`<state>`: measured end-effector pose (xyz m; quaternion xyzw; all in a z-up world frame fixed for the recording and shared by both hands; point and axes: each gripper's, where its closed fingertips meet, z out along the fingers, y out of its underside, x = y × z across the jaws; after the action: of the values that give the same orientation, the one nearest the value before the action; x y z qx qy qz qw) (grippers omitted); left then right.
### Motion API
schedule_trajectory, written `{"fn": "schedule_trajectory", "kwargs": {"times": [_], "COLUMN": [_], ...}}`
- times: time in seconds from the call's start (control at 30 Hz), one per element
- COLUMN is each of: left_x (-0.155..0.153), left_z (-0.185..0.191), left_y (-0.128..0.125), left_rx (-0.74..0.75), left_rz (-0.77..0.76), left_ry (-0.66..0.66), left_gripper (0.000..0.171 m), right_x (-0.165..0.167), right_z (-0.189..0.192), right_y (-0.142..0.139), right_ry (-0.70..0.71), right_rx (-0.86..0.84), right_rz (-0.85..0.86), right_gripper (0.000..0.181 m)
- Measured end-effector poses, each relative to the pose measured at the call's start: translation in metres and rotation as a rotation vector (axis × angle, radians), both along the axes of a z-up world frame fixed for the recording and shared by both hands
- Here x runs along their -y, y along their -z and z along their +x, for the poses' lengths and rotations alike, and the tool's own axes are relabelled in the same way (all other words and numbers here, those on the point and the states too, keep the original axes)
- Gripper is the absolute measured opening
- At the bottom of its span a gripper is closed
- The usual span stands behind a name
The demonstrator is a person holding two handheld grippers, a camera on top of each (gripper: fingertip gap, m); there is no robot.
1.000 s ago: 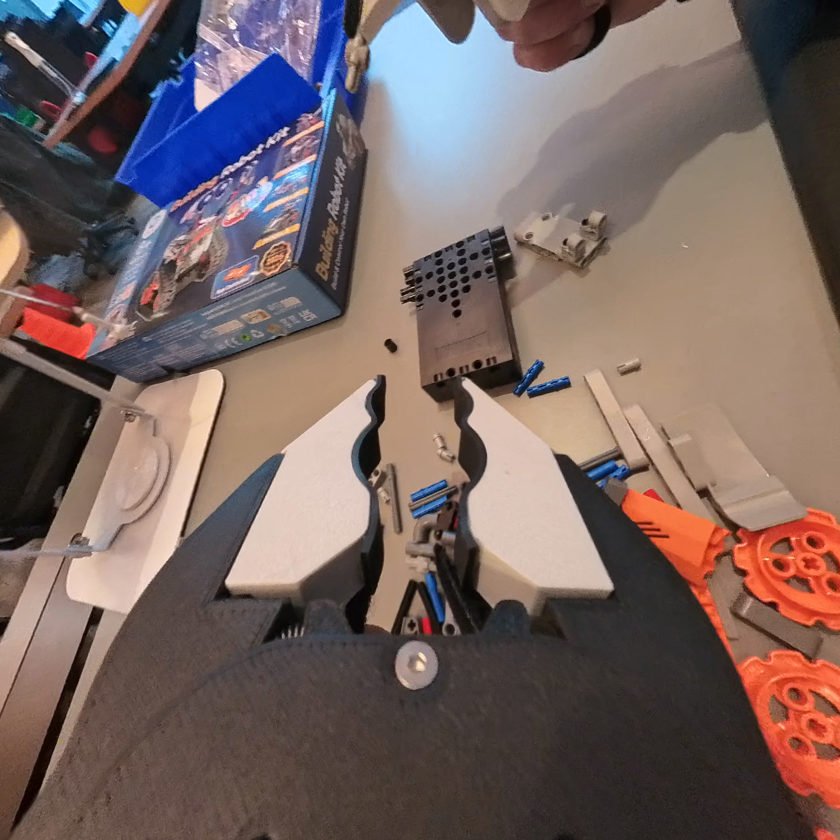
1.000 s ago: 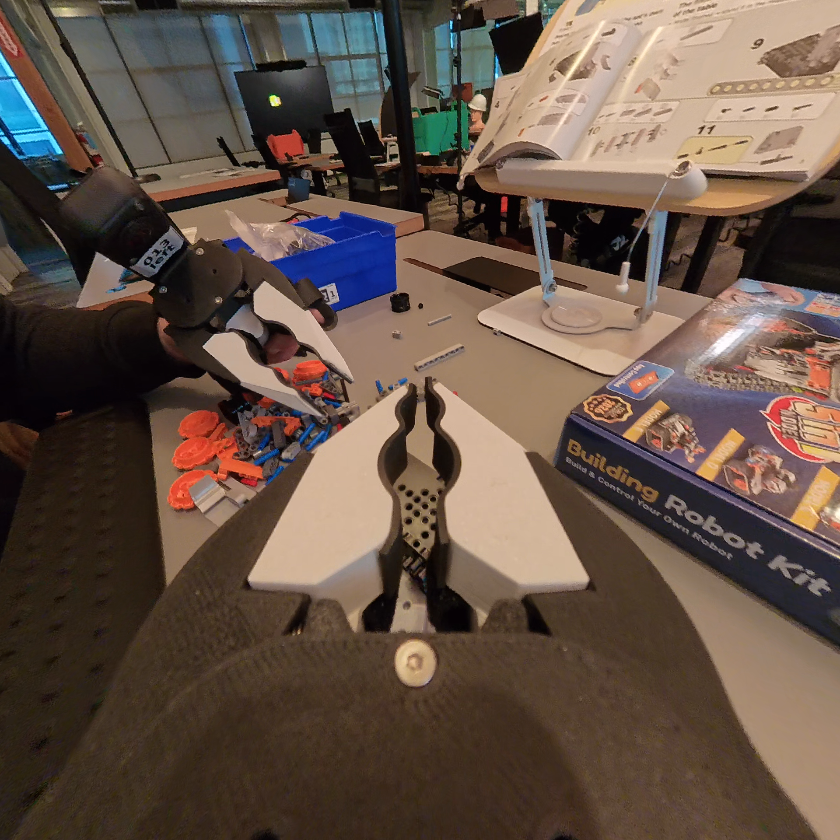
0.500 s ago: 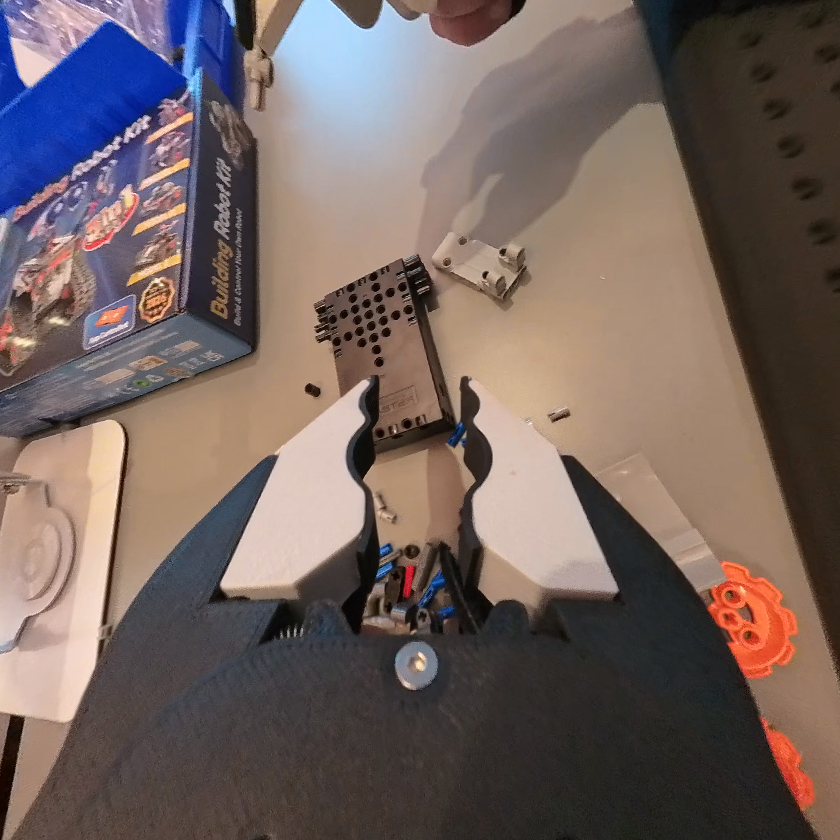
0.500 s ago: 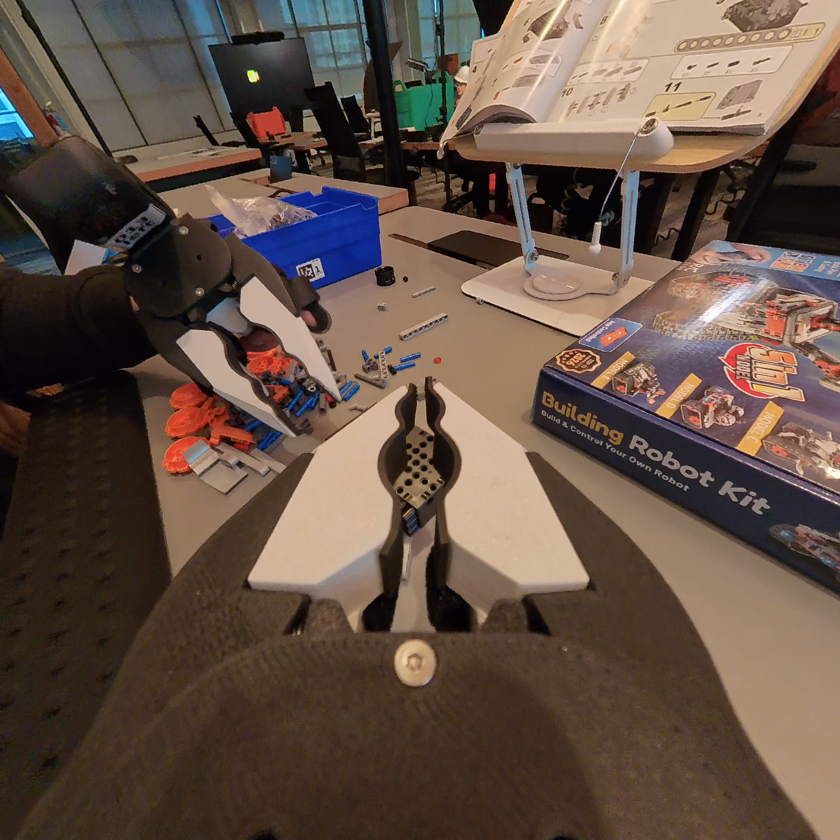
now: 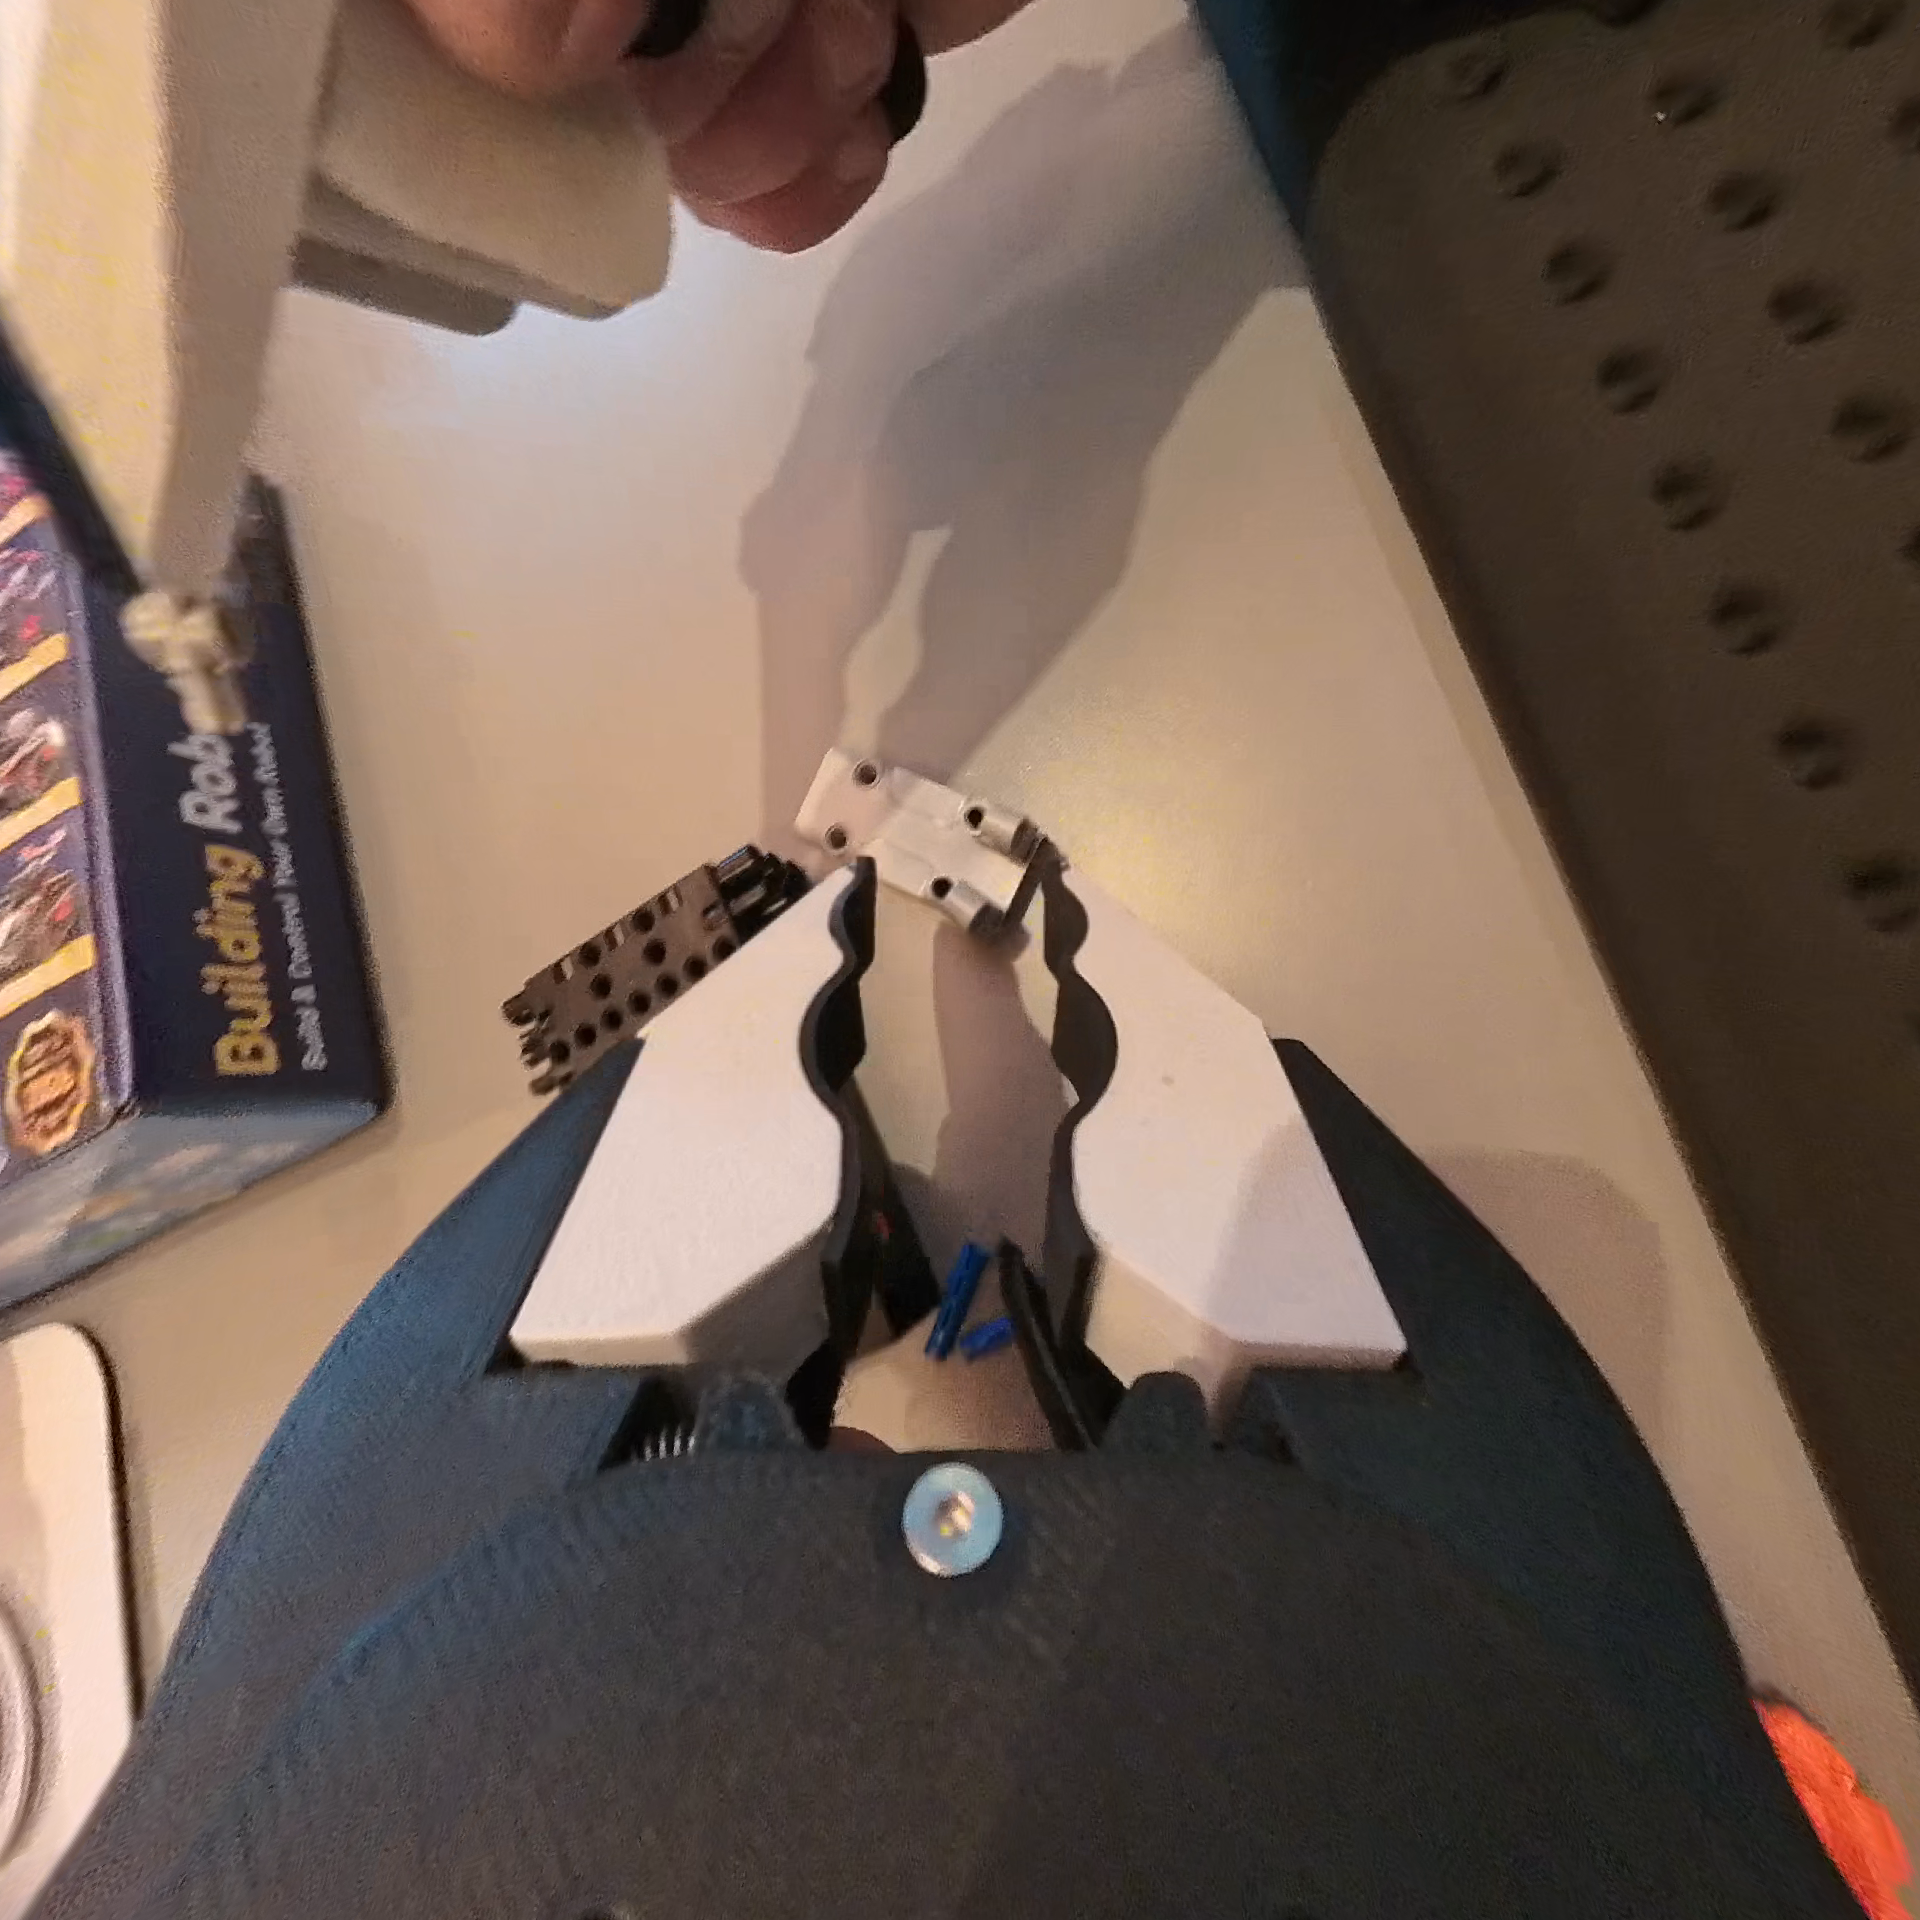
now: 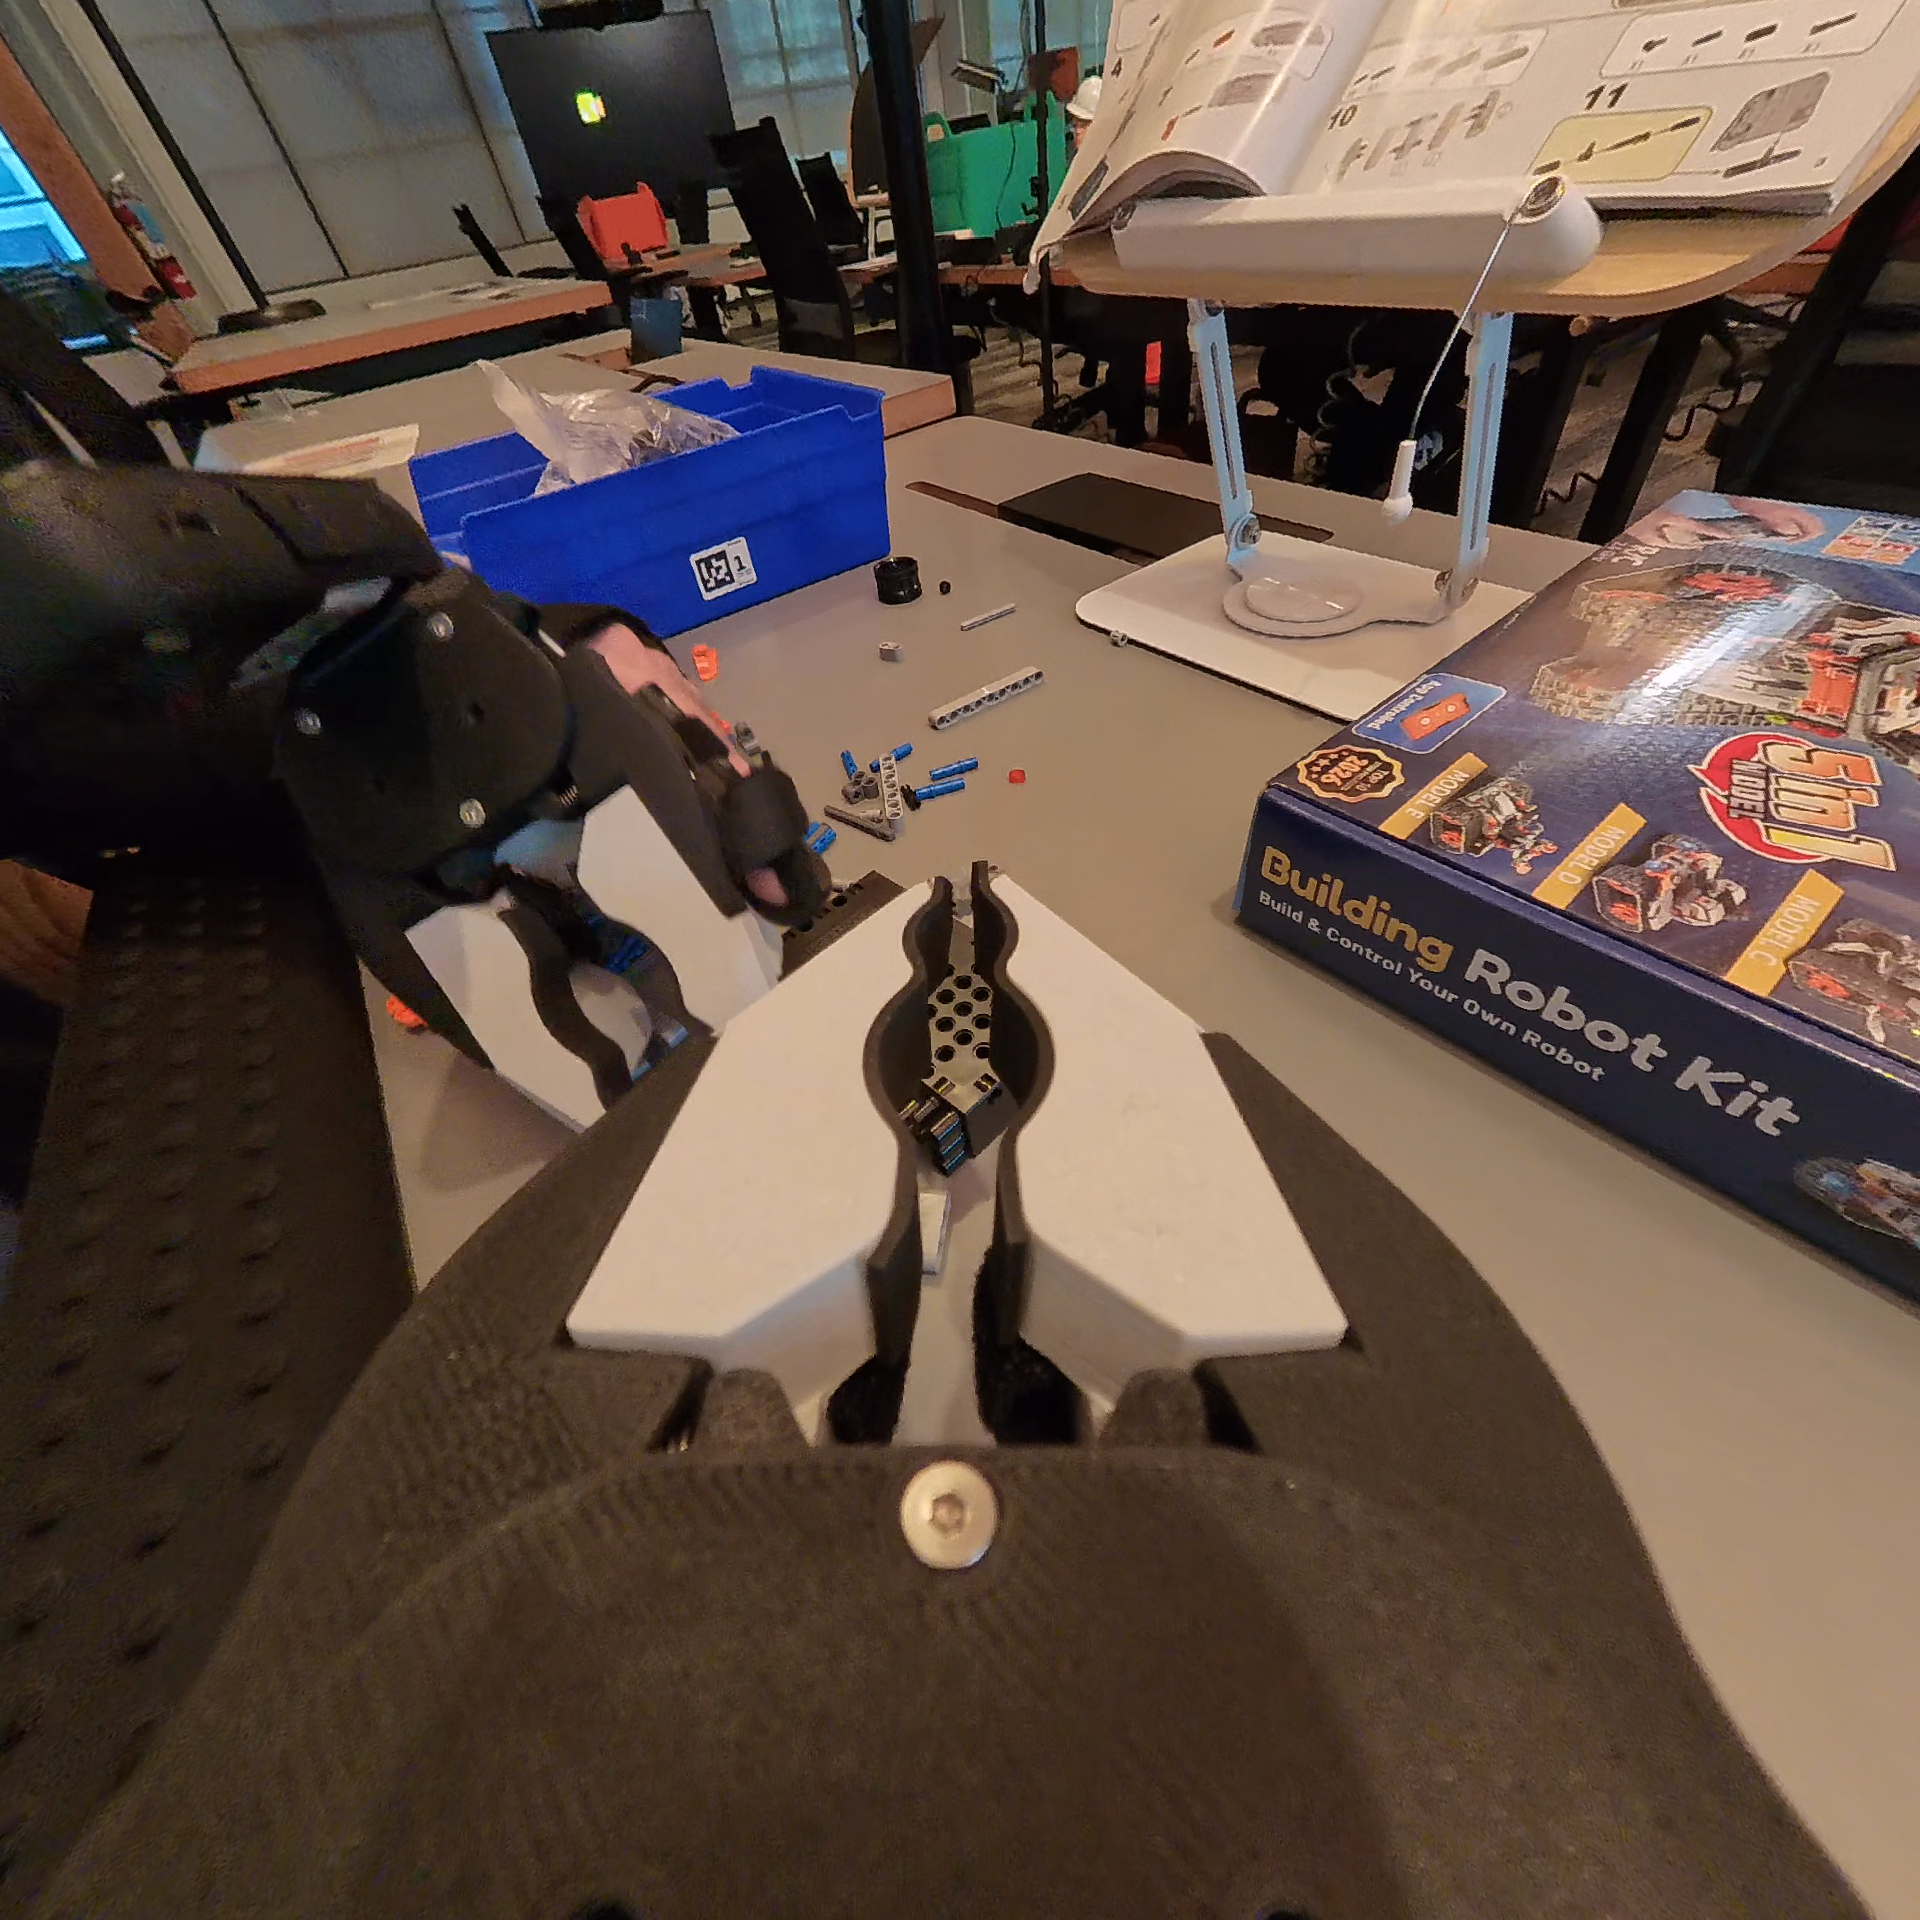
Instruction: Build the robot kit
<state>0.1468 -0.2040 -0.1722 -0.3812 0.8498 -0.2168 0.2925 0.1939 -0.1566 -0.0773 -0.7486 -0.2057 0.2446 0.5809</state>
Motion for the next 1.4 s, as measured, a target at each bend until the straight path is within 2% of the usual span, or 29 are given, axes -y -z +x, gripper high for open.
{"fn": "schedule_trajectory", "kwargs": {"times": [0.2, 0.37, 0.47, 0.57, 0.67, 0.8, 0.9, 1.07, 1.4], "left_x": [0.005, 0.007, 0.001, -0.009, -0.018, -0.031, -0.042, -0.053, -0.062], "left_z": [0.009, 0.010, 0.005, -0.006, -0.021, -0.044, -0.059, -0.078, -0.087], "left_y": [0.020, 0.018, 0.005, -0.026, -0.055, -0.077, -0.085, -0.090, -0.082], "left_rx": [-0.059, -0.034, 0.026, 0.136, 0.224, 0.308, 0.355, 0.403, 0.446], "left_rz": [0.021, -0.011, -0.054, -0.143, -0.221, -0.253, -0.223, -0.160, -0.129], "left_ry": [0.035, 0.038, 0.003, -0.046, -0.084, -0.135, -0.181, -0.251, -0.267], "left_gripper": [0.017, 0.013, 0.012, 0.012, 0.011, 0.011, 0.010, 0.010, 0.010], "right_x": [0.001, 0.003, 0.006, 0.011, 0.015, 0.019, 0.020, 0.012, -0.003], "right_z": [-0.002, -0.003, -0.006, -0.017, -0.038, -0.071, -0.098, -0.132, -0.137], "right_y": [-0.001, -0.002, -0.007, -0.012, -0.018, -0.026, -0.029, -0.017, -0.008], "right_ry": [-0.013, -0.021, -0.035, -0.078, -0.132, -0.181, -0.204, -0.197, -0.134], "right_rx": [-0.008, -0.009, -0.021, -0.035, -0.027, 0.030, 0.035, 0.141, 0.204], "right_rz": [0.005, 0.008, 0.024, 0.047, 0.075, 0.119, 0.131, 0.133, 0.124], "right_gripper": [0.002, 0.002, 0.002, 0.002, 0.002, 0.002, 0.002, 0.002, 0.002]}}
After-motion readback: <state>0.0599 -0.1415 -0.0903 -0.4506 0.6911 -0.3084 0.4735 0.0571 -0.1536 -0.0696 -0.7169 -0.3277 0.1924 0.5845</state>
